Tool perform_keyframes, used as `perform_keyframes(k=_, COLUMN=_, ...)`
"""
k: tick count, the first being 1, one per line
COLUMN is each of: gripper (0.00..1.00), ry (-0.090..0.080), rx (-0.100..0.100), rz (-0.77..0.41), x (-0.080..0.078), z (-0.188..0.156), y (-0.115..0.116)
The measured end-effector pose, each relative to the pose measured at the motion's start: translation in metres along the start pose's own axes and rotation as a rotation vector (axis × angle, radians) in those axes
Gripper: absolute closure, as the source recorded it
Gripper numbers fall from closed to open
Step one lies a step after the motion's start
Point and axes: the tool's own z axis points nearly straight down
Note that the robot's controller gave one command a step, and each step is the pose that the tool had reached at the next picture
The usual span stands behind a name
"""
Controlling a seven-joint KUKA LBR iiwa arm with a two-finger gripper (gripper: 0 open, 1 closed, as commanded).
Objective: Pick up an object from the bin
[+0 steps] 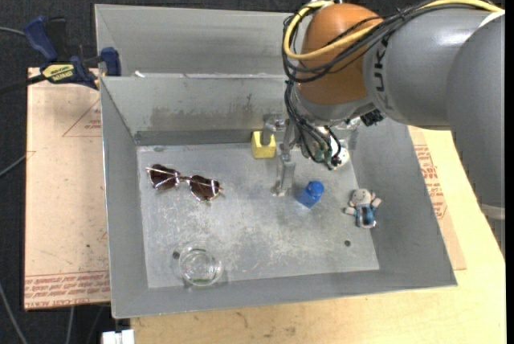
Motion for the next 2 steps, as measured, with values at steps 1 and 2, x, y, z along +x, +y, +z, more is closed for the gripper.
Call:
perform_keyframes(k=1, gripper=0.00, ry=-0.006, rx=0.000, rz=0.001, x=-0.001, z=-0.005, y=0.000)
perform_keyframes(k=2, gripper=0.00, ry=-0.006, rx=0.000, rz=0.099, x=0.026, z=0.062, y=-0.078)
